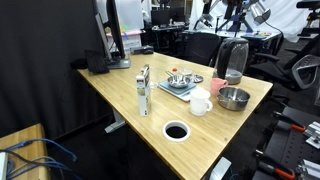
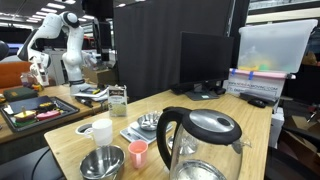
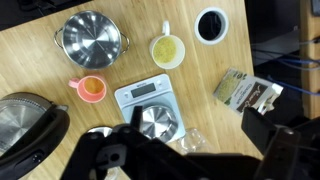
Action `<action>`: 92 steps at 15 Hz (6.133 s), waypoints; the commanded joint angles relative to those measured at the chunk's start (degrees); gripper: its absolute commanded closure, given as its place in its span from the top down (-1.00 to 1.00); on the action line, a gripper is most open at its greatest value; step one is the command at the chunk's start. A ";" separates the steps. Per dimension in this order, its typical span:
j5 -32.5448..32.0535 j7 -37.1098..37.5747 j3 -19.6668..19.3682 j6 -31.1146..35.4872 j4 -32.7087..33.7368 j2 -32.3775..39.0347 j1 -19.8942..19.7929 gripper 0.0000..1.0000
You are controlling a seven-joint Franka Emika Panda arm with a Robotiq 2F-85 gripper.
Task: Press the switch on the handle of the kettle
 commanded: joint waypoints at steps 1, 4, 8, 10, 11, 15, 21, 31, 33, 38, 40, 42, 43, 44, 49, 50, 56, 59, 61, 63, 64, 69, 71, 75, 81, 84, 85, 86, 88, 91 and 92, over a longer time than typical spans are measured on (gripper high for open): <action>0.18 7.75 0.34 5.74 0.29 3.10 -3.22 1.00; 0.02 4.20 -0.19 3.95 0.10 2.95 -2.30 1.00; 0.02 4.23 0.15 3.88 0.11 2.38 -2.09 1.00; 0.72 5.19 0.17 4.78 0.28 2.72 -2.17 1.00; 1.01 5.93 0.11 5.05 0.49 3.13 -2.31 1.00; 0.94 12.96 -0.17 6.57 0.50 4.52 -4.12 1.00; 0.86 21.75 -0.99 7.87 -0.37 6.14 -5.89 1.00; -2.65 31.01 -2.50 17.11 -2.50 9.53 -7.75 -0.35; -5.40 33.02 -2.60 19.45 -3.14 10.00 -8.52 -0.63; -16.40 37.93 -2.63 20.84 -3.91 11.22 -10.28 -1.00; -18.42 37.72 -2.87 20.00 -4.05 11.25 -9.98 -1.00; -18.69 37.17 -3.00 20.06 -4.24 10.73 -9.52 -1.00; -18.87 37.21 -2.96 19.97 -4.20 10.70 -9.45 -1.00; -19.60 37.67 -2.82 19.99 -4.21 10.71 -9.60 -1.00; -27.71 42.72 -2.11 18.16 -4.11 10.74 -10.64 -1.00; -28.82 43.77 -2.12 17.05 -4.04 10.86 -10.54 -1.00; -32.24 48.16 -2.61 13.43 -4.51 11.74 -10.13 -1.00; -33.11 49.22 -2.75 13.13 -4.18 12.07 -10.05 -1.00; -33.81 49.59 -2.81 13.33 -3.86 12.26 -10.06 -1.00; -34.47 49.87 -2.77 13.20 -3.49 12.63 -10.02 -1.00; -34.41 49.66 -2.80 13.21 -3.33 12.94 -9.90 -1.00; -36.00 50.38 -2.15 13.12 -1.71 15.55 -9.10 -1.00; -36.72 50.88 -2.30 12.95 -0.54 16.69 -8.71 -1.00; -37.98 51.01 -2.84 12.61 1.45 18.14 -8.33 -1.00; -37.11 50.57 -3.27 11.32 0.82 17.98 -8.07 -1.00; -37.14 50.57 -3.38 11.23 0.98 18.28 -8.11 -1.00; -37.05 50.55 -3.40 11.15 1.03 18.38 -8.11 -1.00; -37.02 50.64 -3.41 11.34 0.95 18.47 -8.11 -1.00; -36.88 50.79 -3.46 12.04 0.62 18.77 -8.11 -1.00; -36.52 51.60 -3.68 13.39 0.04 20.25 -8.09 -1.00; -36.28 52.00 -3.75 13.62 -0.07 20.75 -8.01 -1.00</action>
